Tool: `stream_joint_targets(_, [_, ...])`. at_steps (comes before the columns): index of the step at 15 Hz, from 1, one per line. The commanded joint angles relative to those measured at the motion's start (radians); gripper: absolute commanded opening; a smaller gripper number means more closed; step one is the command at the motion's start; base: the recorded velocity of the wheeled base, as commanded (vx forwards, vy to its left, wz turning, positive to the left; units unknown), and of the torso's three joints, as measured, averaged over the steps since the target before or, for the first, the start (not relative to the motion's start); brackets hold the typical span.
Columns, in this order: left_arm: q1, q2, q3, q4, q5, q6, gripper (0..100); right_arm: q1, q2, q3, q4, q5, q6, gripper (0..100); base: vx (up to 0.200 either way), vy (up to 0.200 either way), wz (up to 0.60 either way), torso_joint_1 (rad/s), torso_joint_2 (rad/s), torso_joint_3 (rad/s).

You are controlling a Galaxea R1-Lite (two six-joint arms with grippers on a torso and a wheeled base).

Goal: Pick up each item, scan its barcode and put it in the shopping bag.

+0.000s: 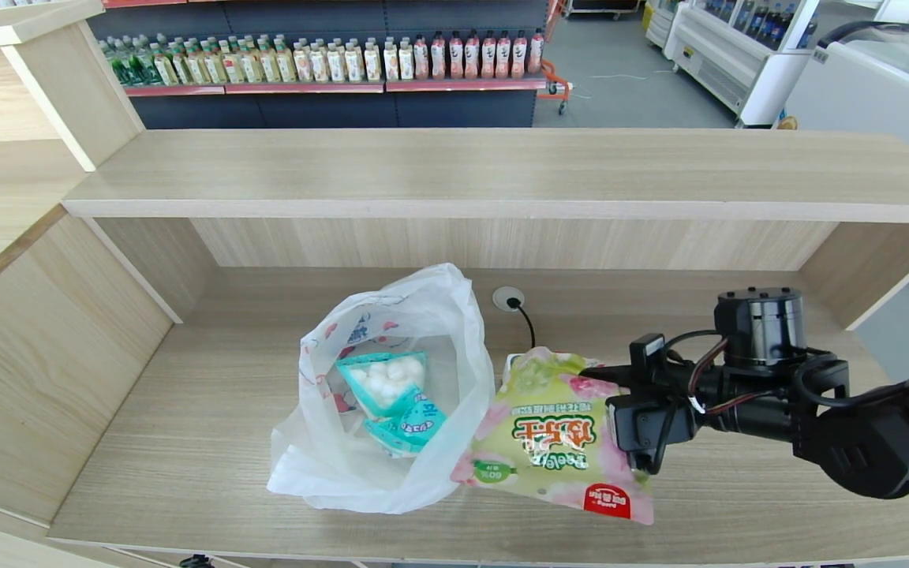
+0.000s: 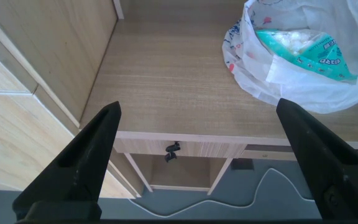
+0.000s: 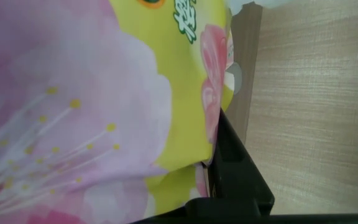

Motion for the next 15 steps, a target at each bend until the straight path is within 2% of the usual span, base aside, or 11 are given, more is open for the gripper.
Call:
stream_joint_targets(1, [0.000, 0.000, 0.002, 0.000, 0.000, 0.000, 100, 0.001, -0.005, -0.010, 0.000, 0.001, -0.018, 0, 0.000, 0.000, 0.00, 0.000, 0.00, 0.000])
stream_joint_targets(5, [0.000, 0.000, 0.000, 0.000, 0.000, 0.000, 100, 0.002, -0.005, -0.002, 0.001, 0.001, -0.088, 0, 0.000, 0.000, 0.00, 0.000, 0.00, 0.000])
stream_joint_targets(10, [0.000, 0.000, 0.000, 0.000, 0.000, 0.000, 100, 0.005, -0.005, -0.013, 0.015, 0.001, -0.094, 0, 0.000, 0.000, 0.00, 0.000, 0.00, 0.000])
stream_joint_targets(12, [0.000, 0.000, 0.002, 0.000, 0.000, 0.000, 100, 0.053, -0.082, -0.116, 0.152, -0.001, -0.042, 0, 0.000, 0.000, 0.00, 0.000, 0.00, 0.000])
stream_joint_targets(14, [0.000, 0.000, 0.000, 0.000, 0.000, 0.000, 100, 0.113, -0.172, -0.249, 0.325, -0.009, 0.074, 0, 0.000, 0.000, 0.00, 0.000, 0.00, 0.000])
stream_joint_targets(15, [0.000, 0.000, 0.000, 0.000, 0.000, 0.000, 100, 0.174, -0.269, -0.390, 0.560, -0.013, 0.257, 0, 0.000, 0.000, 0.00, 0.000, 0.00, 0.000])
